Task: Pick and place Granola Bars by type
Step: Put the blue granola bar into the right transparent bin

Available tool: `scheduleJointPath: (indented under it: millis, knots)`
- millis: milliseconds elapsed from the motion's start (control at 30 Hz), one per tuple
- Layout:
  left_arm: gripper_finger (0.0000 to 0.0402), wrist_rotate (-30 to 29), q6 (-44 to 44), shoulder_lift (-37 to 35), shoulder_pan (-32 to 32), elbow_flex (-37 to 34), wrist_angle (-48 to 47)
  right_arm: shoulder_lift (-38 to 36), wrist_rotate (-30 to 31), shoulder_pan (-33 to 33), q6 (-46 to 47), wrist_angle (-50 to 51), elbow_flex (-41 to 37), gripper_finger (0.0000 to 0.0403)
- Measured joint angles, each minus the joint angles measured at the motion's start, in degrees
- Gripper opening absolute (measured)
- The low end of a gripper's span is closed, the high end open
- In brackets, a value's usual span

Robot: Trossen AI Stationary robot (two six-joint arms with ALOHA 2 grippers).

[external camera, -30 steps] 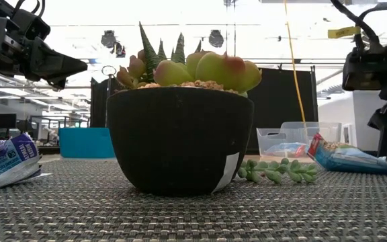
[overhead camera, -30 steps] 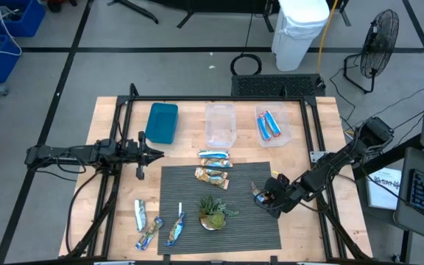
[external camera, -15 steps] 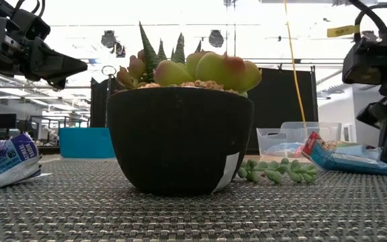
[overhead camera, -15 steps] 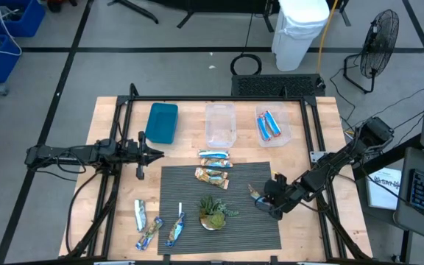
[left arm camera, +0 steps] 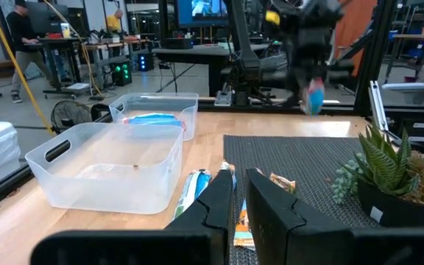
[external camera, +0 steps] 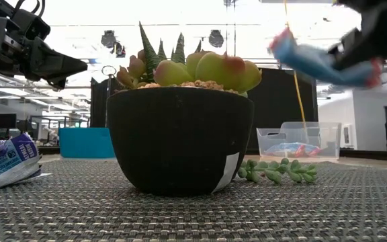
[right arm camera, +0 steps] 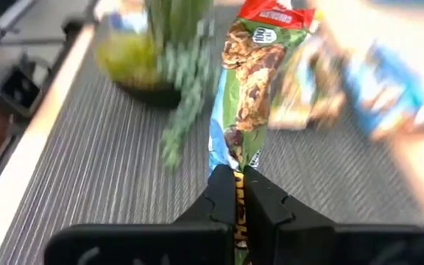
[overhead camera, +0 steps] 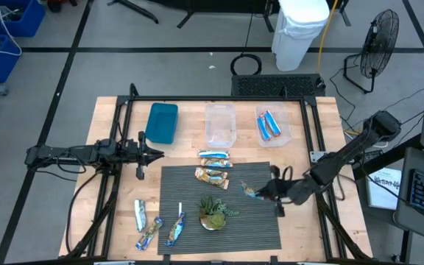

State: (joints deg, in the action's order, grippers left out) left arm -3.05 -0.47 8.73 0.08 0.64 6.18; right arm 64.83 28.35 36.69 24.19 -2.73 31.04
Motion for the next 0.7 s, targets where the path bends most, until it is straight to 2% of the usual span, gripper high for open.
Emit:
scheduleJointPath:
  millis: [200, 300, 467, 700]
  knots:
    - [0.0047, 0.0, 0.0, 0.0, 0.0, 0.0, 0.0, -12.1, 6.2, -1.6, -10.5, 0.2, 0.1, 0.0001]
    - [0.0047, 0.0, 0.0, 0.0, 0.0, 0.0, 0.0, -17.8, 6.5, -4.6, -14.9, 0.6, 0.1, 0.0001]
    - [0.0047, 0.0, 0.0, 0.0, 0.0, 0.0, 0.0, -25.5, 6.6, -13.4, -18.0, 0.9, 0.1, 0.0]
    - [0.0047, 0.0, 0.0, 0.0, 0.0, 0.0, 0.0, -32.1, 6.7, -30.3, -17.5, 3.6, 0.1, 0.0]
